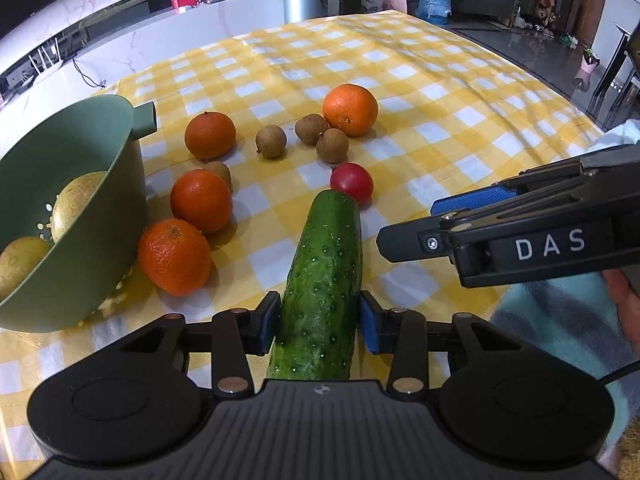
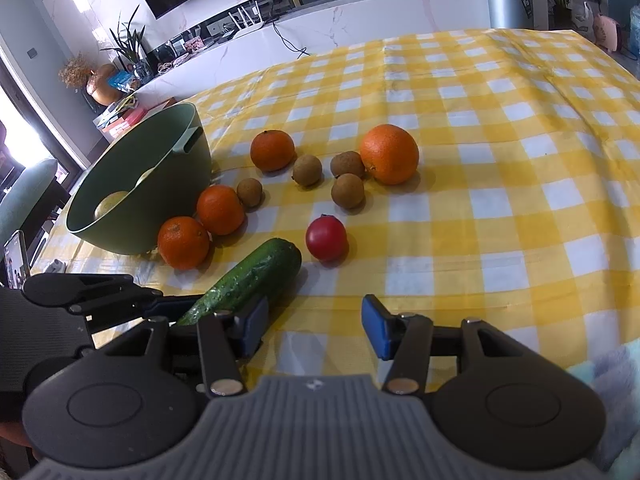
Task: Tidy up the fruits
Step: 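Lift the cucumber with left tool while right tool grasps the large orange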
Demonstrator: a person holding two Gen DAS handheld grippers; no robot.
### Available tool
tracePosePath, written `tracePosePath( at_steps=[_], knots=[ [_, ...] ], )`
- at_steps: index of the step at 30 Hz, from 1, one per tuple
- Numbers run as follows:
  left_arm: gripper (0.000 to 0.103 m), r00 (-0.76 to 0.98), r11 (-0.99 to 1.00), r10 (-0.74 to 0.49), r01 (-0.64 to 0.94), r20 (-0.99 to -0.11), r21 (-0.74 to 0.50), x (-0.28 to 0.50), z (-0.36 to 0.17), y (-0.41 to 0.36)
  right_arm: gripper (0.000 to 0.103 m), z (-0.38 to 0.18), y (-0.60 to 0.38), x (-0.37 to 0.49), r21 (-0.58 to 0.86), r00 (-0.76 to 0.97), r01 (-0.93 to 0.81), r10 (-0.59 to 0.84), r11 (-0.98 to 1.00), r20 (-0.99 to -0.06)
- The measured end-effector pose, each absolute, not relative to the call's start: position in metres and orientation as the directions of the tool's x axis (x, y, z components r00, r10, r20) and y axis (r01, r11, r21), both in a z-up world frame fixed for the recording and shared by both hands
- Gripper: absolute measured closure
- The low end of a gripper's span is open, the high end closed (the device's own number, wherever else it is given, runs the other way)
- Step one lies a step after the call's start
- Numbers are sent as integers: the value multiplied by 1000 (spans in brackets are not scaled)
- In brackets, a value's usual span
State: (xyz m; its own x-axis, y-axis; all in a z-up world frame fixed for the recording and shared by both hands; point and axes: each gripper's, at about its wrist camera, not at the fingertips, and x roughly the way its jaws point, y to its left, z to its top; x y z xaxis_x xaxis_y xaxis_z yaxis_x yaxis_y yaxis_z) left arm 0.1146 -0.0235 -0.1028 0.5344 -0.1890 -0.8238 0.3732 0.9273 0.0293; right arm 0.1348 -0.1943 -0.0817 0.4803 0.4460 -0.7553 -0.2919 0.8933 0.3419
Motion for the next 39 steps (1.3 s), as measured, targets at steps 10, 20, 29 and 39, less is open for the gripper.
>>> tracePosePath(
  at_steps=[10, 20, 29, 39],
  knots=[
    [58, 572, 942, -185, 336, -799, 23, 108, -93, -20, 52, -74, -193, 135, 319, 468, -319, 441, 892, -765],
    [59, 634, 960, -194, 278, -749, -13, 108, -77, -10, 52, -58, -194, 183, 175, 556, -317, 333, 932, -762],
    [59, 665, 972, -199, 226, -719, -61, 120, -74, -1, 53, -70, -197, 226, 177, 592, -253, 297, 951, -750],
    [59, 676, 974, -214, 201, -705, -102, 127, -79, 7, 62, -85, -191, 247, 202, 583, -252, 315, 947, -749]
  ],
)
